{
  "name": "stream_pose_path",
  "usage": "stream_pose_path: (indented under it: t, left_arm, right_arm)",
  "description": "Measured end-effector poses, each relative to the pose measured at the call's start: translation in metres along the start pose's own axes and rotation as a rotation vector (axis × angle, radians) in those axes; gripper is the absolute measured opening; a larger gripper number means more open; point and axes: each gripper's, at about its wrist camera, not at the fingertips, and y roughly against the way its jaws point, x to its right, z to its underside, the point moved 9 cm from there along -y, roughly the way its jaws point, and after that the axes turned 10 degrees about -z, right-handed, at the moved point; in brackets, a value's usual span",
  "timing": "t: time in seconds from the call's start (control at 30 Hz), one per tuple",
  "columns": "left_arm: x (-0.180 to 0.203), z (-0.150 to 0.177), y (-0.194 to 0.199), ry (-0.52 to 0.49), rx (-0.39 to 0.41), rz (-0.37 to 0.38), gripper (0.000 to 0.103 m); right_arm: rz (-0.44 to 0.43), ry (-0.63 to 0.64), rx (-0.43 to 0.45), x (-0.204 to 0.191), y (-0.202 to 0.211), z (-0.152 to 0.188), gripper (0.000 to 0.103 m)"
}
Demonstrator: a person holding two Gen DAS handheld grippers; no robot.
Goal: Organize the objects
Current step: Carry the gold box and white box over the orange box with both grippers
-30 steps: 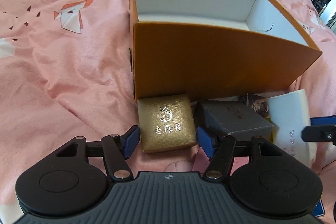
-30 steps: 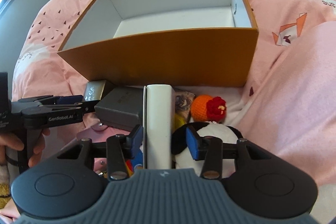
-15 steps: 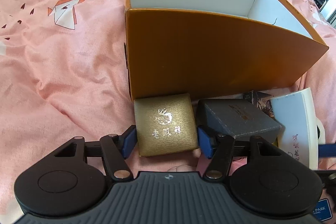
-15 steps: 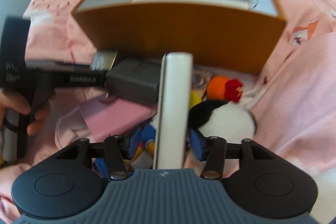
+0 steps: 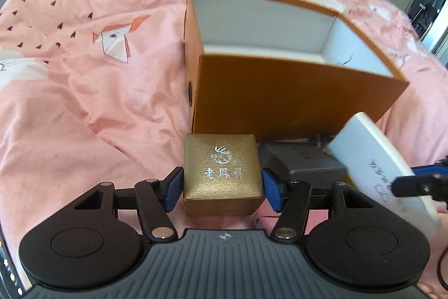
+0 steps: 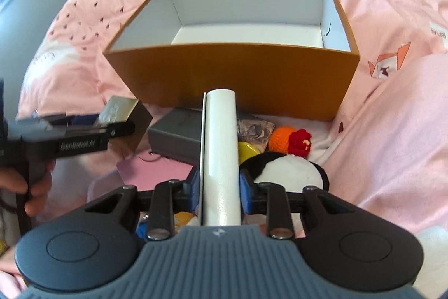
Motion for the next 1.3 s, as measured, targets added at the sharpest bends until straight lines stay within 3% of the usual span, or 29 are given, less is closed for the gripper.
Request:
stream_pose_path:
  t: [0.27, 0.47, 0.57, 0.77, 0.97, 1.17, 1.3]
  left_arm:
    - [0.013, -0.025, 0.056, 0.017, 0.142, 0.099, 0.068]
    - [0.035, -0.061, 0.087, -0.027, 0.259, 0.151, 0.068]
    - [0.049, -0.086, 0.089, -0.048, 0.303, 0.157, 0.068]
    - [0.063, -0.133, 0.058, -0.039, 0.307, 0.150, 0.068]
    - [0.060, -0.149, 0.009, -0.049, 0.221, 0.153, 0.068]
    - [0.060, -0.148, -0.029, -0.095, 0.149, 0.116, 0.068]
    - [0.059, -0.148, -0.044, -0.118, 0.125, 0.092, 0.068]
  right_arm:
    - [-0.089, -0.026, 0.096, -0.012, 0.036, -0.024, 0.031]
    - [-0.121, 0.021, 0.199, -0.029, 0.071, -0.066, 0.031]
    - [-0.107, 0.050, 0.262, -0.032, 0.080, -0.098, 0.031]
    - [-0.098, -0.002, 0.345, -0.014, 0.074, -0.171, 0.031]
    - [-0.017, -0.073, 0.261, 0.027, 0.012, -0.209, 0.031]
    - [0.019, -0.159, 0.113, 0.064, -0.066, -0.202, 0.031]
    - [0.009, -0.205, 0.075, 0.075, -0.096, -0.198, 0.031]
